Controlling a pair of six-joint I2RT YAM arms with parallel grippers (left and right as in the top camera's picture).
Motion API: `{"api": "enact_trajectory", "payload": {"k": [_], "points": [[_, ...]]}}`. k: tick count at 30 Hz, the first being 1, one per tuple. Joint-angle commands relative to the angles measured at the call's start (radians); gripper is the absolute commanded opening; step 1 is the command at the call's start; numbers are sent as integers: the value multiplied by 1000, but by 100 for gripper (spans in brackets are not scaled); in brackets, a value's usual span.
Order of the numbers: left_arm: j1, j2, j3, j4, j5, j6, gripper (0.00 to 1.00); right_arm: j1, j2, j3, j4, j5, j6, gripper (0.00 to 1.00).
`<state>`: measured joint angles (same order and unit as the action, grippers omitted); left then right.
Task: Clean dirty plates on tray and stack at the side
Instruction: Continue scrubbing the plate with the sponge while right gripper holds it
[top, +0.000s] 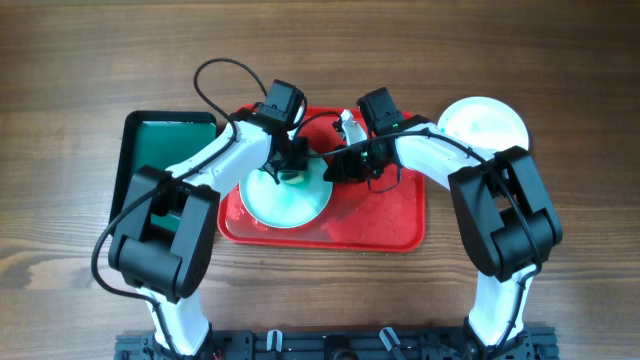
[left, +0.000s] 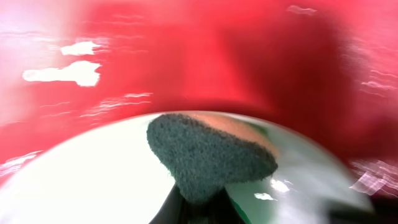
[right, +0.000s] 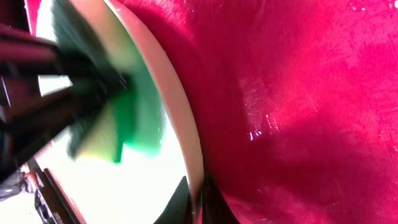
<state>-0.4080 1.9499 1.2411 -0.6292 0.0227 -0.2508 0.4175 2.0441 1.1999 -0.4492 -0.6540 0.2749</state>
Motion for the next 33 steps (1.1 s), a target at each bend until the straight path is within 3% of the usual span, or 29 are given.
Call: {"api": "enact_trajectory", "payload": {"k": [1, 6, 10, 11, 14, 16, 18, 23, 25, 29, 33], "points": [[24, 27, -13, -74, -441, -81, 4, 0, 11, -2, -9, -30, -5, 4], [24, 27, -13, -226, -375, -105, 4, 0, 11, -2, 17, 37, 47, 4], [24, 27, -13, -326, -143, -61, 4, 0, 11, -2, 21, 75, 75, 4], [24, 27, -13, -340, -61, -26, 4, 0, 11, -2, 22, 74, 75, 4], [24, 27, -13, -344, 363, 224, 4, 0, 11, -2, 23, 74, 75, 4], [24, 27, -13, -332, 525, 340, 4, 0, 11, -2, 23, 75, 75, 4], [24, 27, -13, -278, 565, 355, 4, 0, 11, -2, 24, 74, 76, 4], [24, 27, -13, -92, 563, 347, 4, 0, 11, -2, 23, 75, 76, 4], [24, 27, -13, -9, 513, 289, 4, 0, 11, -2, 23, 75, 75, 4], [24, 27, -13, 84, 157, 92, 4, 0, 11, -2, 23, 75, 74, 4], [24, 27, -13, 22, -283, -76, 4, 0, 11, -2, 23, 78, 73, 4]]}}
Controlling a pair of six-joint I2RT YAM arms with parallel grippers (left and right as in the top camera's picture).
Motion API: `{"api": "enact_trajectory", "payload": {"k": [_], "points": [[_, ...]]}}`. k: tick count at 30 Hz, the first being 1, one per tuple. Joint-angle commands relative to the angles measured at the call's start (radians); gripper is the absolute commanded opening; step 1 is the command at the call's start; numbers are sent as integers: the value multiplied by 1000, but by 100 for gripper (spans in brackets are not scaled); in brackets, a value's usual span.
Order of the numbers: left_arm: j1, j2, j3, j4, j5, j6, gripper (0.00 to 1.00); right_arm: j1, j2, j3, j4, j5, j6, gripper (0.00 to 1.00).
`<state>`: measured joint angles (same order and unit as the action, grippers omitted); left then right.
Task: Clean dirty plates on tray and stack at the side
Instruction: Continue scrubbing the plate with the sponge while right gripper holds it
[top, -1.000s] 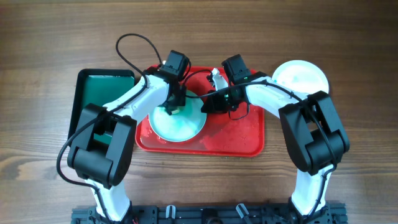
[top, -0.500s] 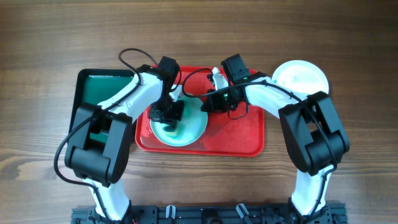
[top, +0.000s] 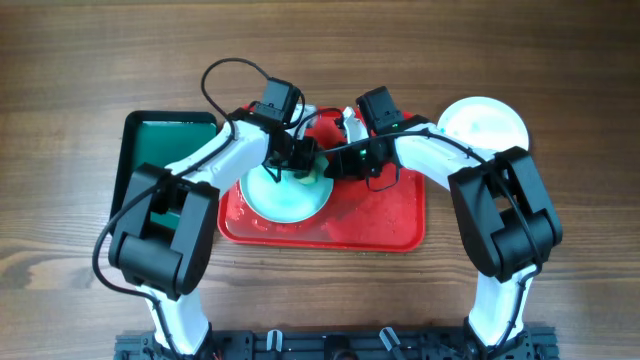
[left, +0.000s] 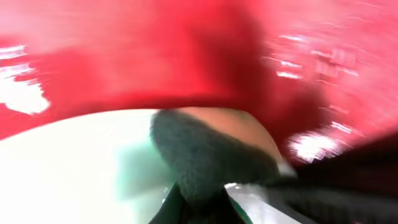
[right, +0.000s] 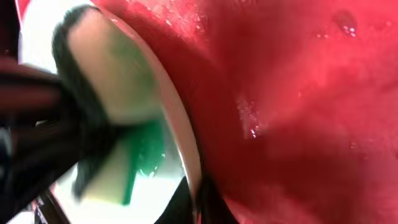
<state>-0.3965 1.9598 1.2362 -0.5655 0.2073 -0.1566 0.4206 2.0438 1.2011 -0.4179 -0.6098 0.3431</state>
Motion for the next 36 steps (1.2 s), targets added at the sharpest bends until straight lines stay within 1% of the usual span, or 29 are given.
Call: {"api": "enact_trajectory", "payload": {"k": [1, 2, 4, 6, 8, 9, 13, 14, 15, 19, 20, 21, 24, 31, 32, 34, 36], "points": [[12, 17, -8, -77, -565, -206, 4, -3, 11, -3, -9, 34, 5, 4], [12, 17, -8, -111, -636, -235, 4, -3, 11, -3, -9, 34, 5, 4], [12, 17, -8, -166, -700, -265, 4, -3, 11, -3, -8, 34, 5, 4], [12, 17, -8, -219, -702, -271, 4, -3, 11, -3, -8, 34, 5, 4], [5, 17, -8, -260, -666, -269, 4, -3, 11, -3, -9, 34, 5, 4], [0, 17, -8, -282, -616, -251, 4, -3, 11, -3, -9, 34, 5, 4], [-23, 17, -8, -347, -337, -57, 4, -3, 11, -3, -8, 34, 5, 4], [-32, 17, -8, -357, -252, 6, 4, -3, 11, -3, -8, 34, 5, 4], [-42, 17, -8, -368, -136, 95, 4, -3, 11, -3, -8, 34, 5, 4], [-68, 17, -8, -369, 129, 298, 4, -3, 11, -3, -8, 34, 5, 4], [-75, 17, -8, -362, 181, 338, 4, -3, 11, -3, -8, 34, 5, 4], [-80, 17, -8, -352, 198, 347, 4, -3, 11, -3, -8, 34, 5, 4], [-91, 17, -8, -294, 201, 352, 4, -3, 11, -3, -8, 34, 5, 4], [-92, 17, -8, 0, 186, 346, 4, -3, 11, -3, -8, 34, 5, 4], [-92, 17, -8, 32, 146, 317, 4, -3, 11, -3, -8, 34, 4, 4], [-92, 17, -8, 83, -46, 223, 4, -3, 11, -3, -8, 34, 4, 4], [-91, 17, -8, 88, -240, 154, 4, -3, 11, -3, -8, 34, 3, 4]]}}
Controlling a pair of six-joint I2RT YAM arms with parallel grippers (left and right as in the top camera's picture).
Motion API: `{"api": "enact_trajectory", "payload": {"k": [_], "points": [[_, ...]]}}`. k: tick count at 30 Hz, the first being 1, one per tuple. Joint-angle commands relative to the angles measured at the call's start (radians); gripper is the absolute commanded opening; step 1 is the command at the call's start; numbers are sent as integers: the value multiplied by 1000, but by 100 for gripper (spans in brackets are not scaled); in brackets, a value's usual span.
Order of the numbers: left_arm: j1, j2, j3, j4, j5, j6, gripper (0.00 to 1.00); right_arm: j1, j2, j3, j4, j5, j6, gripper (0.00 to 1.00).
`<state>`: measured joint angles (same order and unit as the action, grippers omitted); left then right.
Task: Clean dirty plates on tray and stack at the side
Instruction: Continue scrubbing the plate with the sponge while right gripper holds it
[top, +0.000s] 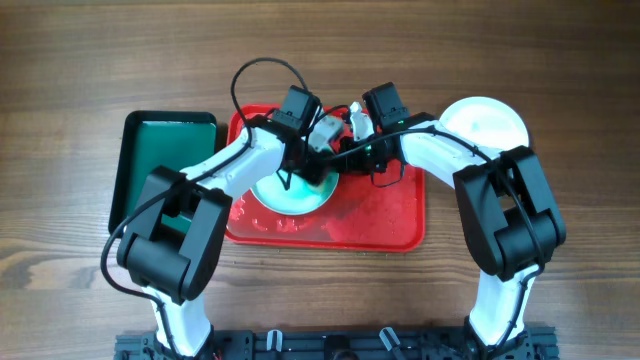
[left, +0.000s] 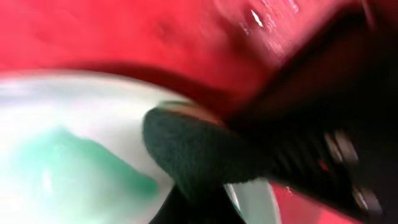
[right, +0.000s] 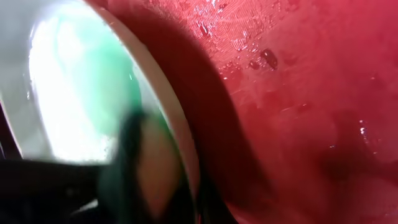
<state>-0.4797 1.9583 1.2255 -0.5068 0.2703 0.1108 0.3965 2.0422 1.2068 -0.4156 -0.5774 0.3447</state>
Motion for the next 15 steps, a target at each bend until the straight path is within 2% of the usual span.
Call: {"api": "enact_trajectory", "payload": {"k": [1, 4, 8, 12, 15], "points": [[-5, 19, 3, 24, -410, -153, 4, 21, 13, -9, -11, 2, 2, 4], [16, 19, 3, -1, -631, -260, 4, 21, 13, -9, -11, 2, 2, 4], [60, 19, 3, -66, -729, -404, 4, 21, 13, -9, -11, 2, -1, 4], [85, 19, 3, -197, -703, -485, 4, 21, 13, -9, -11, 2, -1, 4], [82, 19, 3, -280, -528, -392, 4, 21, 13, -9, -10, 2, -1, 4]]}}
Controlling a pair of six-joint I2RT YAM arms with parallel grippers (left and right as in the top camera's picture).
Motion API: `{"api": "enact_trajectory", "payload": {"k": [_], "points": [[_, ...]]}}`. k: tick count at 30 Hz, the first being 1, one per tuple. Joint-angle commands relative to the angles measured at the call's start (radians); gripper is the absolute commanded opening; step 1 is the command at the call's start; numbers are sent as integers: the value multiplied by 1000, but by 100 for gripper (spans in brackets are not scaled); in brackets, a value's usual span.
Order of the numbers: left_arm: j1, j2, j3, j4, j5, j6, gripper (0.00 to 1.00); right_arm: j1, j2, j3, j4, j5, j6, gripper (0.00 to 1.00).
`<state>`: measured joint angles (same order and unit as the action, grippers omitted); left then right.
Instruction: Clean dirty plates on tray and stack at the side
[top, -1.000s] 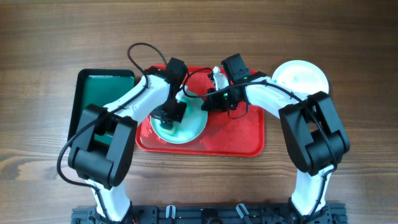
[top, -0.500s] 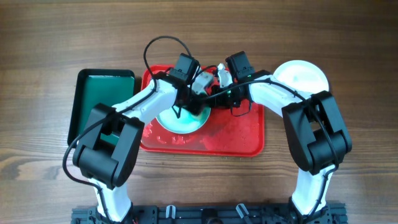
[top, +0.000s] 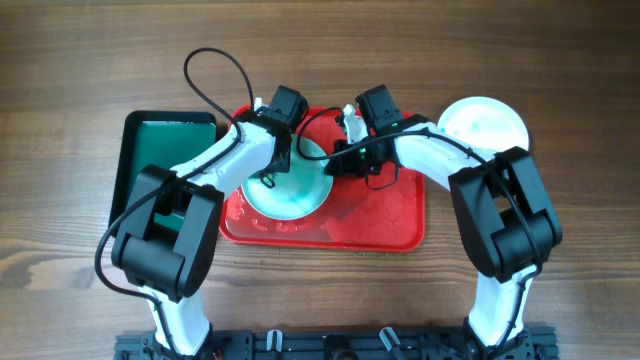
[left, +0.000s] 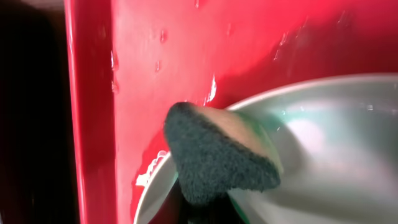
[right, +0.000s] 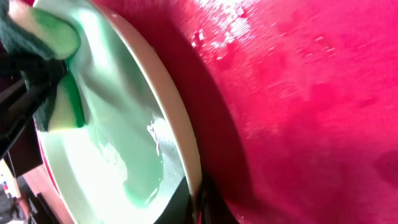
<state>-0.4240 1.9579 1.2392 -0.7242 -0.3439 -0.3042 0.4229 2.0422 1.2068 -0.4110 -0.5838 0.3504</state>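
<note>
A white plate (top: 290, 195) smeared with green soap lies tilted on the wet red tray (top: 380, 215). My left gripper (top: 272, 162) is shut on a sponge (left: 217, 155), dark scouring side down, pressed on the plate's upper left rim (left: 155, 186) next to the tray wall. My right gripper (top: 335, 165) is shut on the plate's right rim (right: 194, 186), one finger inside and one under it. In the right wrist view the sponge (right: 43, 56) sits at the far side of the soapy plate (right: 124, 137).
A clean white plate (top: 485, 125) lies on the wooden table to the right of the tray. A dark bin with a green inside (top: 165, 160) stands against the tray's left side. The tray floor (right: 311, 124) is wet with droplets.
My left gripper with the sponge has moved from the plate's right side, beside the right gripper, to its upper left rim. The right gripper still pinches the right rim.
The sponge was first on the plate's upper middle, then on its upper right, then at the right side close to the right gripper, and is now at the upper left rim. The right gripper held the plate's rim at every moment.
</note>
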Motion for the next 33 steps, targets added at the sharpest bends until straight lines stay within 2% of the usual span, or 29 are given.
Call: {"api": "enact_trajectory", "payload": {"k": [1, 4, 7, 11, 16, 20, 21, 24, 28, 30, 33], "points": [[27, 19, -11, -93, 209, 103, 4, -5, 13, -9, -14, 8, -6, 4], [27, 19, -11, -181, 595, 361, 4, -5, 13, -9, -14, 8, -7, 4], [27, 19, -11, -213, 799, 504, 4, -5, 13, -9, -14, 8, -6, 4], [27, 19, -11, -170, 834, 519, 4, -5, 13, -9, -14, 8, -6, 4], [27, 19, -11, 15, 827, 490, 4, -5, 13, -9, -15, 8, -6, 4], [27, 19, -11, 195, 666, 331, 4, -5, 13, -9, -15, 8, -6, 4], [27, 19, -11, 222, 588, 278, 4, -5, 13, -9, -15, 8, -7, 4], [29, 19, -10, 261, 212, -30, 4, -5, 13, -9, -15, 8, -8, 4], [30, 19, 23, 193, 80, -56, 4, -5, 13, -9, -15, 9, -9, 5], [31, 19, 111, 46, 32, -56, 4, -5, 13, -9, -15, 12, -6, 4], [48, 19, 247, -123, 34, -81, 4, -5, 13, -9, -20, 12, -4, 4]]}}
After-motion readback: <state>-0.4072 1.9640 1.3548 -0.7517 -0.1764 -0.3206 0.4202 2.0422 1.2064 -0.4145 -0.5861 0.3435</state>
